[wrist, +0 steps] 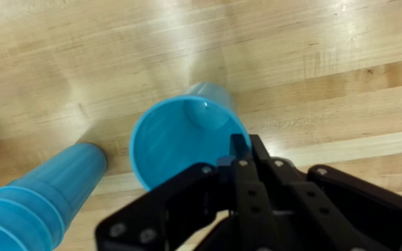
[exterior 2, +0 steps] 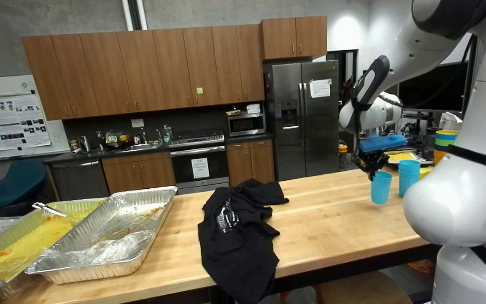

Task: Move the blue cup on the left to the right.

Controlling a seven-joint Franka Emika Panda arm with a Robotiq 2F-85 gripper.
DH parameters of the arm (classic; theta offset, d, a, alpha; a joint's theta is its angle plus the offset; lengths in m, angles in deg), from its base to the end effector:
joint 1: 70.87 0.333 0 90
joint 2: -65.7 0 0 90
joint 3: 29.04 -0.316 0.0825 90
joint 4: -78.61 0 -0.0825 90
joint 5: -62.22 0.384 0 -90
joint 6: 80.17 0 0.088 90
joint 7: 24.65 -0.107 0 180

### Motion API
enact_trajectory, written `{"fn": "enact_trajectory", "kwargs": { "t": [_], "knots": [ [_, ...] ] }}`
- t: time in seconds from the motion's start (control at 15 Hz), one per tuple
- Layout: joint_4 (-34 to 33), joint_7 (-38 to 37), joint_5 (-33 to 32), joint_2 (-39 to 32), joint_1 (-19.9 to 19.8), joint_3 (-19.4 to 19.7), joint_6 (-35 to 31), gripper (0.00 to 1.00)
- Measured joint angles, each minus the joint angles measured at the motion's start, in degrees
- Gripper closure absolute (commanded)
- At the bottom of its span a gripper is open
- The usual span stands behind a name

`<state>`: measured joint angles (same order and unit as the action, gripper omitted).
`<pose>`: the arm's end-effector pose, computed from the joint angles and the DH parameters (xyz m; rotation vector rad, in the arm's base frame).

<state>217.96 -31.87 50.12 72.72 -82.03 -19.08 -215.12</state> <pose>0.4428 -0.1740 0.3555 2.9600 -0.5199 0.0437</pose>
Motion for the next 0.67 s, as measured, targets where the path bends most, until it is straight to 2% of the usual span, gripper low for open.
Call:
{"fn": "enact_trajectory", "kwargs": {
  "t": [0.4,0.47,0.53,0.67],
  "knots": [
    [0.92,-0.13,0.00,-0.37,0.03,-0.04,-0.23,0.99],
    [0.96,-0.16,0.00,-0.54,0.03,-0.05,-0.24,0.79],
    [0.96,-0.17,0.00,-0.77,0.03,-0.07,-0.24,0.69],
    [0.97,-0.25,0.00,-1.17,0.04,-0.12,-0.24,0.60]
  ]
}}
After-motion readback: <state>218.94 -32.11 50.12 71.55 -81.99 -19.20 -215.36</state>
